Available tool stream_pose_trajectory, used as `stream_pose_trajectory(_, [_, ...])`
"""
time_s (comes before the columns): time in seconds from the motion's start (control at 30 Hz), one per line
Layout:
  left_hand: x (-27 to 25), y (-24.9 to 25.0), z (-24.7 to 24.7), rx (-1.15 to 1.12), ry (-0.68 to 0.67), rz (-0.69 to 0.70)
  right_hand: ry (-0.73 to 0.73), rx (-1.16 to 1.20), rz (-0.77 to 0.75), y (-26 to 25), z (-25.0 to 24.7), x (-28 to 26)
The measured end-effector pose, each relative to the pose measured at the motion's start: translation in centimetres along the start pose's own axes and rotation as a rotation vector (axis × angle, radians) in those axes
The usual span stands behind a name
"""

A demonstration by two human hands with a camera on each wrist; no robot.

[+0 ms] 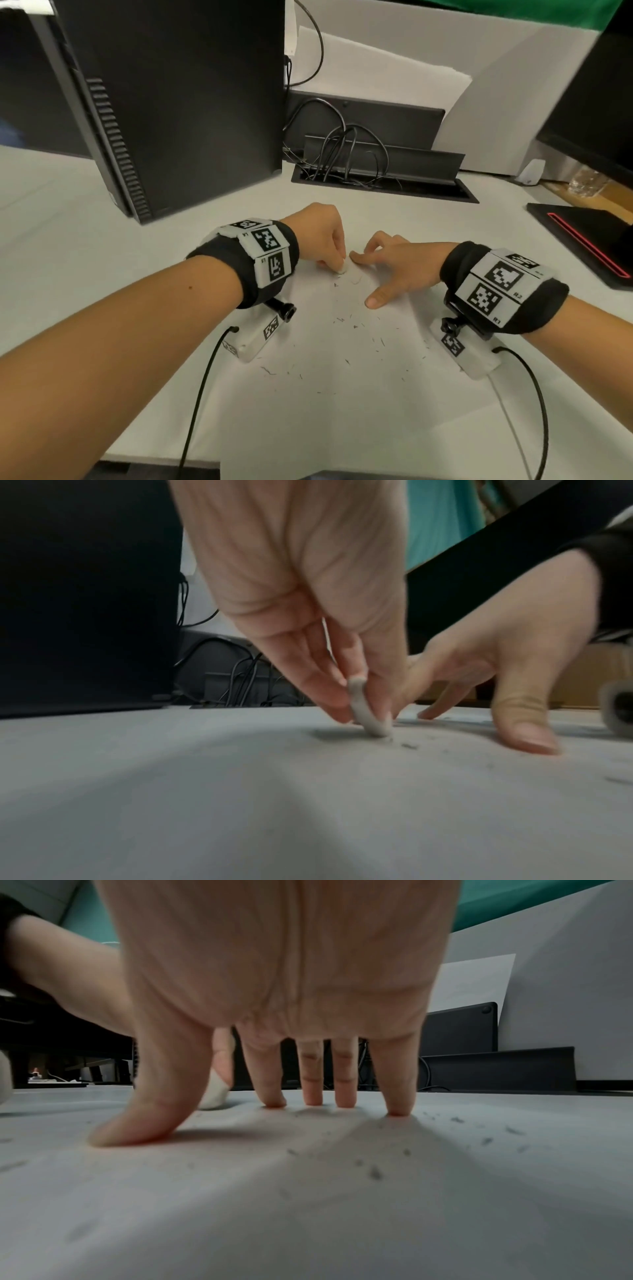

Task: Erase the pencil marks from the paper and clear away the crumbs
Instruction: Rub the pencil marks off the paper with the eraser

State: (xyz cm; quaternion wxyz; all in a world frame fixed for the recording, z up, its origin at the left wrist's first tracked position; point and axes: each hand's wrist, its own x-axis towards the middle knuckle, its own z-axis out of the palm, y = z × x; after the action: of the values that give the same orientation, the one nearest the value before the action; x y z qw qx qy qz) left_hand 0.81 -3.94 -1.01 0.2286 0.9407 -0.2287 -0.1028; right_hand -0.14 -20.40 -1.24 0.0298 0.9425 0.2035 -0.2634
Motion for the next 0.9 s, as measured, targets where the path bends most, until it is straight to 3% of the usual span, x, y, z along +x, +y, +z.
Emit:
stream_pose_trajectory(0.13, [-0.2, 0.2, 0.2, -0.056, -0.103, -0.004, 0.000, 0.002, -0.004, 0.1, 0.1, 0.0])
stream_pose_trajectory(0.27, [-0.1, -0.2, 0.0, -0.030, -0.015, -0.032, -0.003, 0.008, -0.001, 0.0, 0.0, 0.0])
stream_pose_trajectory(0.37, [-0.4, 0.0, 0.2, -0.075, -0.109, -0.022, -0.005, 0.004, -0.006, 0.1, 0.1, 0.1])
stream_pose_trajectory(0.5, [-0.2, -0.2, 0.0, -0.054, -0.031, -0.048, -0.006, -0.001, -0.001, 0.0, 0.0, 0.1])
stream_pose_trajectory(0.6, [-0.5, 0.2, 0.4, -0.074, -0.100, -0.033, -0.009, 0.002, -0.003, 0.0, 0.1, 0.1])
stream_pose_trajectory(0.73, [0.1, 0.1, 0.2, -0.042, 0.016, -0.055, -0.010, 0.003, 0.001, 0.0, 0.0, 0.0])
stream_pose_trajectory(0.9, [0.1, 0.7, 0.7, -0.061, -0.071, -0.009, -0.004, 0.003, -0.004, 0.0, 0.0, 0.0])
